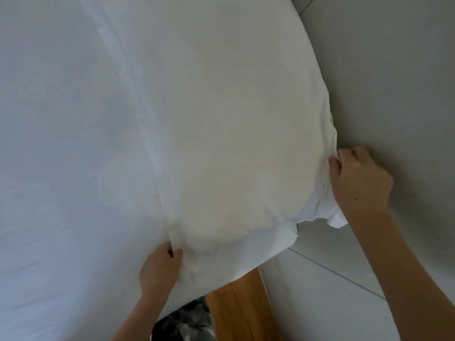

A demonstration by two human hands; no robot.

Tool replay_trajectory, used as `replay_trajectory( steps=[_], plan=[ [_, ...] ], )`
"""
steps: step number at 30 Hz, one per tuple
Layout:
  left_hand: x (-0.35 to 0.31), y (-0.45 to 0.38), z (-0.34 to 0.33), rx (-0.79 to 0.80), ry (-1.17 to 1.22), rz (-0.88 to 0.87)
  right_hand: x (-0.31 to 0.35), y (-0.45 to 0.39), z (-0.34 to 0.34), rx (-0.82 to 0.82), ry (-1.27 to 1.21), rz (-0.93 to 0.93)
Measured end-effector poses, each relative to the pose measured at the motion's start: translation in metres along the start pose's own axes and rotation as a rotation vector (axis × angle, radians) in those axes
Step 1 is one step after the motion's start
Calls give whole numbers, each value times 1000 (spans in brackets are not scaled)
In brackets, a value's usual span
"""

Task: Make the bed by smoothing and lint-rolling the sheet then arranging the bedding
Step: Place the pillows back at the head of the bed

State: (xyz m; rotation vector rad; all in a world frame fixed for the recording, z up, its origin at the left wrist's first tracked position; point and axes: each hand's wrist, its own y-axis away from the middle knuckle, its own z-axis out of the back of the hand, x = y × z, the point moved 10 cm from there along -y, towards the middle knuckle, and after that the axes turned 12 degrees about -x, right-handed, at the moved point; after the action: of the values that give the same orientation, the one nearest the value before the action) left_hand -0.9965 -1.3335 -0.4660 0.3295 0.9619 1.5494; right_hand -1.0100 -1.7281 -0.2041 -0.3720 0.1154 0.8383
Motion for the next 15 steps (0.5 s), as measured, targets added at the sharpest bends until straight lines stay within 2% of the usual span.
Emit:
replay_trajectory(
  steps=[3, 6, 9, 11, 13, 15],
  plan=[
    [-23, 8, 42, -328, 164, -61, -19, 21, 9, -88, -18, -88],
    [-94, 29, 78, -533, 328, -427, -29, 23, 3, -26, -32, -161],
    [-191, 60, 84, -548, 275, -860, -28, 21, -3, 52, -19, -162],
    [-246, 72, 68, -524, 125, -1062, -23, 18, -5, 88, 12, -159],
    [-274, 67, 47, -504, -60, -1079, -19, 17, -12, 186, 55, -133],
    [-278, 55, 34, -497, -158, -1017, -26, 17, -14, 288, 47, -160]
  ],
)
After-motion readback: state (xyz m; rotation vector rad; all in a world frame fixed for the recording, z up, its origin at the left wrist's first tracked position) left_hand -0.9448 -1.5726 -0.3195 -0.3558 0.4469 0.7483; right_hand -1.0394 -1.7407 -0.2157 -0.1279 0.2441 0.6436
